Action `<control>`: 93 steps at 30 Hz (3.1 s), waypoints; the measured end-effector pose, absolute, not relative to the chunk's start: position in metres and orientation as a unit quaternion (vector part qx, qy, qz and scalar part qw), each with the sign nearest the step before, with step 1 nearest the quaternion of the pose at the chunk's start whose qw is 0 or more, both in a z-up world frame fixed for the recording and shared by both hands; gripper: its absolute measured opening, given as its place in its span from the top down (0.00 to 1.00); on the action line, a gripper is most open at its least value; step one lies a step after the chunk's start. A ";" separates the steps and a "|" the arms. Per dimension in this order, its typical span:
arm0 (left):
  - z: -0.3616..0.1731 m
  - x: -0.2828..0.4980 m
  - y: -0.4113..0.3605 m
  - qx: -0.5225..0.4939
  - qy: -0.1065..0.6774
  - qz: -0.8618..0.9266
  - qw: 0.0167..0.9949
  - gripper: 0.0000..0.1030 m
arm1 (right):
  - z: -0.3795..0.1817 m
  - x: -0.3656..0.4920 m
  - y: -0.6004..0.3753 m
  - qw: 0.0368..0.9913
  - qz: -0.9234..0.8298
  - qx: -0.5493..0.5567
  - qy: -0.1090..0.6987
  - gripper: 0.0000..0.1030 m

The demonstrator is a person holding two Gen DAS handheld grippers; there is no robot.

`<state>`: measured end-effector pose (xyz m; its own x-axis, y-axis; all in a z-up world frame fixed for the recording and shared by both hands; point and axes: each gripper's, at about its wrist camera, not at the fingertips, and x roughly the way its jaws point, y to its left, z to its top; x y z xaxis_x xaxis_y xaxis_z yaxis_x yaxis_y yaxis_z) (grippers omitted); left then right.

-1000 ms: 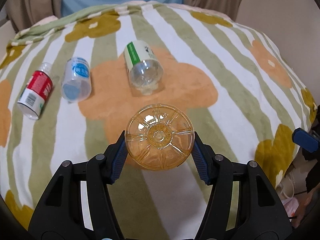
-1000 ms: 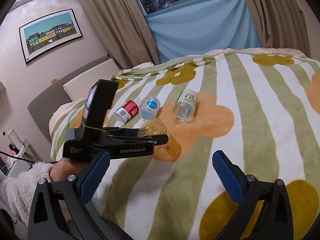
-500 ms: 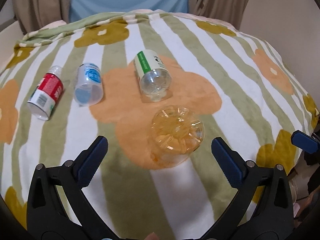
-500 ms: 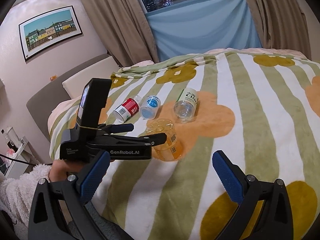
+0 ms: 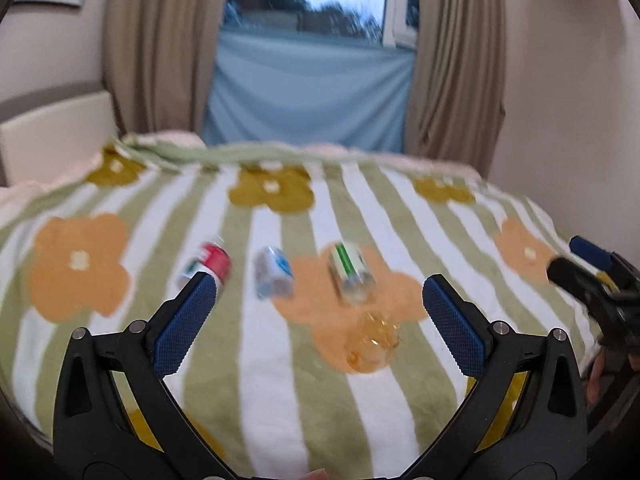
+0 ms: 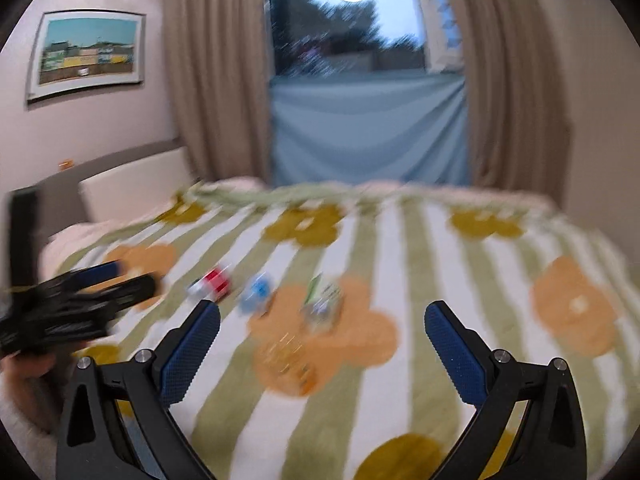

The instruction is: Flip cup upside down

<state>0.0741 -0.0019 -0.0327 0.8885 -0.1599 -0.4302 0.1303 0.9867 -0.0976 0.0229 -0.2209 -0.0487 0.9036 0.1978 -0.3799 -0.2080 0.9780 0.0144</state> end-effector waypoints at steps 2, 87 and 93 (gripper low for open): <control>-0.023 0.058 0.007 -0.033 0.206 -0.065 0.976 0.00 | -0.039 0.015 -0.215 0.983 0.076 -0.020 0.167 0.01; -0.002 -0.004 0.020 0.003 0.123 -0.042 0.991 0.00 | -0.029 -0.020 -0.192 0.992 0.007 -0.023 0.122 0.01; 0.002 -0.006 0.019 0.004 0.119 -0.040 0.992 0.00 | -0.028 -0.020 -0.190 0.992 0.009 -0.023 0.122 0.01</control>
<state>-0.0061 0.0188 0.0021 0.9685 -0.0789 -0.2361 0.0810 0.9967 -0.0012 -0.0204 -0.1899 -0.0283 0.9701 0.0114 -0.2425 -0.0226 0.9988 -0.0435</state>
